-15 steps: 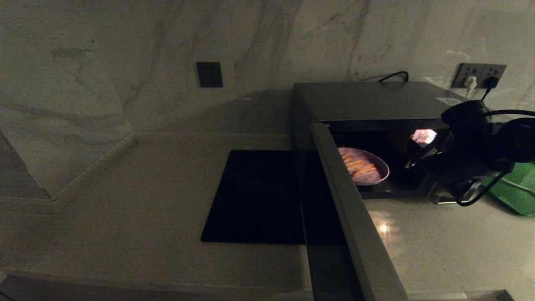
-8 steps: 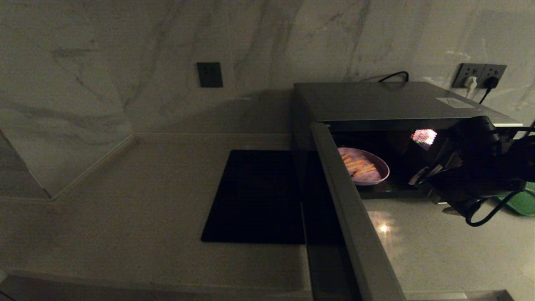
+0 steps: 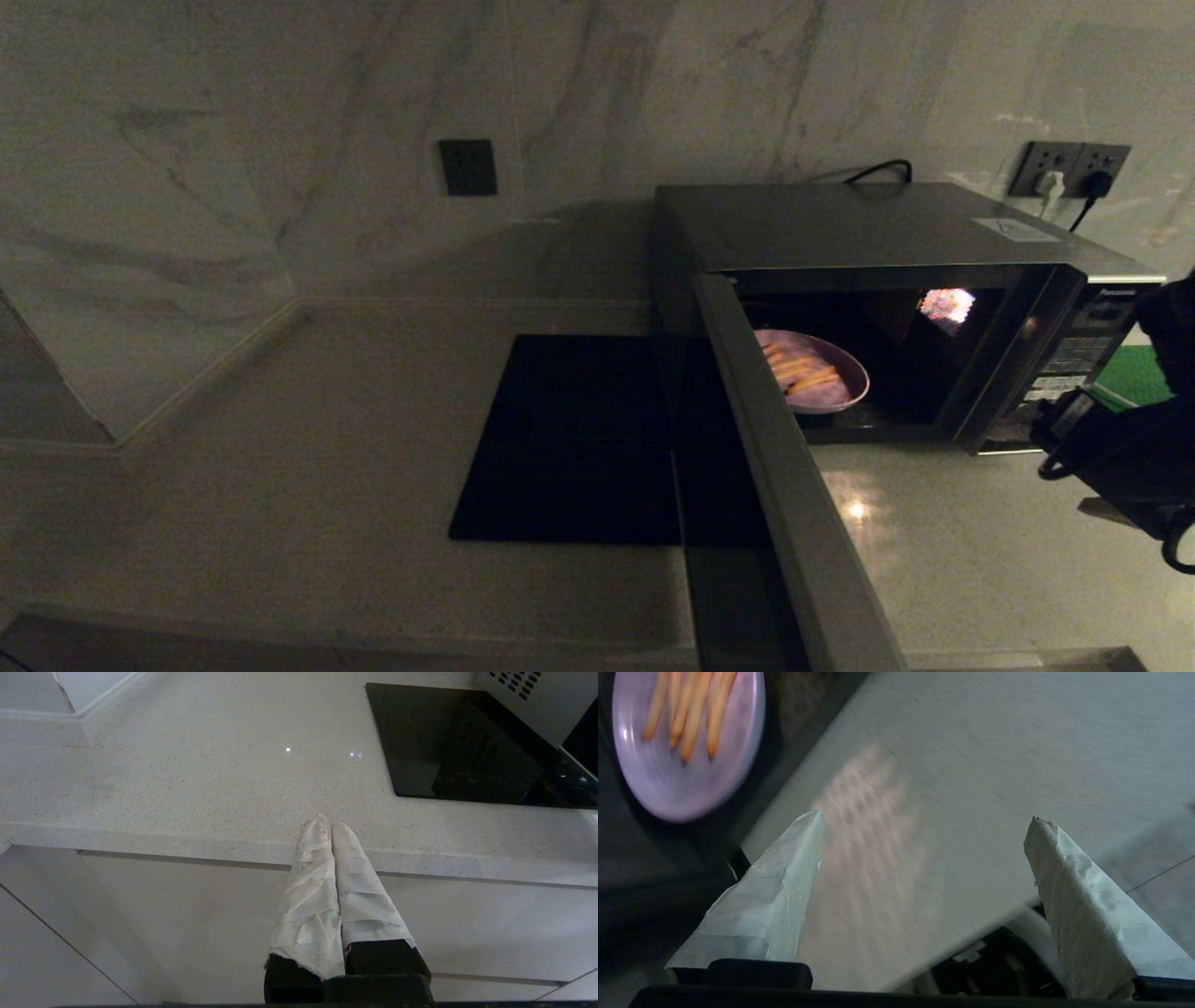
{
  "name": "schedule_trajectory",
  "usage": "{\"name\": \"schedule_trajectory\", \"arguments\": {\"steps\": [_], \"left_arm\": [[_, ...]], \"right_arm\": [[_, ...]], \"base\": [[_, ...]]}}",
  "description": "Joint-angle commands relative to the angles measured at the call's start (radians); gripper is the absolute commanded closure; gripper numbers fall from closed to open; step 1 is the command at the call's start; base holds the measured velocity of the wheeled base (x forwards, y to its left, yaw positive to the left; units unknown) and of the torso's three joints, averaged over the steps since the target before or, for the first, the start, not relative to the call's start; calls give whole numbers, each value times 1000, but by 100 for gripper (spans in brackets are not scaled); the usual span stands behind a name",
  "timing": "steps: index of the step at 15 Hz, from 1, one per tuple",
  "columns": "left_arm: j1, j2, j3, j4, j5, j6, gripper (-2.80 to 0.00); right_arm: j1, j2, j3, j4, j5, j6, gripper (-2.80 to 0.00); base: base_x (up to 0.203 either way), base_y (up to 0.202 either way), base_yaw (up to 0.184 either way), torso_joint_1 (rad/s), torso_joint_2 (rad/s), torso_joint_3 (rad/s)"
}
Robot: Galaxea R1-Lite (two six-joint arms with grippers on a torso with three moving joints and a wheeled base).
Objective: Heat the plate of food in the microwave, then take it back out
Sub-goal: Close the microwave oven
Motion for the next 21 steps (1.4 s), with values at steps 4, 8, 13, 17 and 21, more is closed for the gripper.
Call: {"name": "schedule_trajectory", "arguments": {"steps": [4,8,13,17,21], "left_arm": [[0,0,0,0,1,-1,0],[0,0,0,0,1,-1,0],[0,0,0,0,1,-1,0],[0,0,0,0,1,-1,0],[0,0,0,0,1,-1,0]], "right_arm": [[0,-292,16,172,-17,-71,-280],[0,-392,-38,346,-17,-101,-280],[1,-467,-55,418,-14,-156,0],[2,-468,-127,430,-3,-180,0],[5,-415,-443,616,153,-180,0]], "base": [[0,0,0,0,0,0],[0,0,0,0,0,0],[0,0,0,0,0,0],[0,0,0,0,0,0],[0,0,0,0,0,0]]}}
